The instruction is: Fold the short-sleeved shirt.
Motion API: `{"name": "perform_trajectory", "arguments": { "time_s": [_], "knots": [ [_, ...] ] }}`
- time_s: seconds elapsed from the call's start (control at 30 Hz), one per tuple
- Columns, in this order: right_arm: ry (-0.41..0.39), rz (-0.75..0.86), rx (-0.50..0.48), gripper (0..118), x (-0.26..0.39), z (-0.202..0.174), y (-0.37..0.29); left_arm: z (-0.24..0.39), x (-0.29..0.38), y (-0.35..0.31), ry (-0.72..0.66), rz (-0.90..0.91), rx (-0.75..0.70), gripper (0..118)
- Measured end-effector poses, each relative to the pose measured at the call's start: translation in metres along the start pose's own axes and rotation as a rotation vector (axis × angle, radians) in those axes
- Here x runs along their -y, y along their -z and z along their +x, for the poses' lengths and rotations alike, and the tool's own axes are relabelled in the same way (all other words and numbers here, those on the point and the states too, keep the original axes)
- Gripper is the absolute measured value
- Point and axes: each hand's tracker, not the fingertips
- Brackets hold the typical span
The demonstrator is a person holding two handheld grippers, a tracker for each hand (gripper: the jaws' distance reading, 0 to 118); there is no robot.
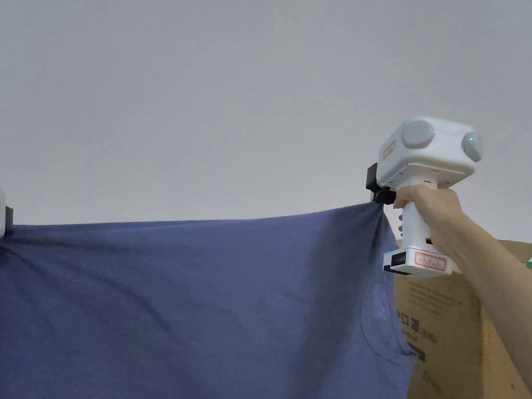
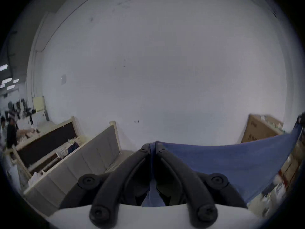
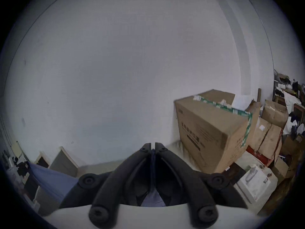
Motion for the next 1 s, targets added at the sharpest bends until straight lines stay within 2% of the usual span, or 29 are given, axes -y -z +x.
{"name": "perform_trajectory", "arguments": {
  "time_s": [0.17,0.33,0.5,0.77,0.9,0.97,1.0],
  "knots": [
    [-0.017,0.044,-0.013,4,-0.006,-0.008,-0.005,0.004,-0.011,0.010,0.025,0.046,-0.018,4],
    [-0.066,-0.027,0.011,4,0.030,-0.005,0.028,0.011,0.036,0.034,0.091,0.040,-0.040,4],
    [-0.070,-0.198,0.048,4,0.111,0.011,0.100,0.022,0.137,0.090,0.137,-0.113,-0.072,4],
    [-0.126,-0.552,0.136,4,0.306,0.057,0.231,0.048,0.356,0.187,0.224,-0.478,-0.085,4],
    [-0.052,-0.716,0.095,4,0.386,0.087,0.264,0.048,0.436,0.198,0.300,-0.551,-0.075,4],
    [-0.084,-0.745,0.164,4,0.417,0.098,0.267,0.043,0.466,0.200,0.294,-0.586,-0.078,4],
    [-0.086,-0.750,0.154,4,0.427,0.102,0.267,0.040,0.475,0.201,0.283,-0.618,-0.085,4]
  ]
}}
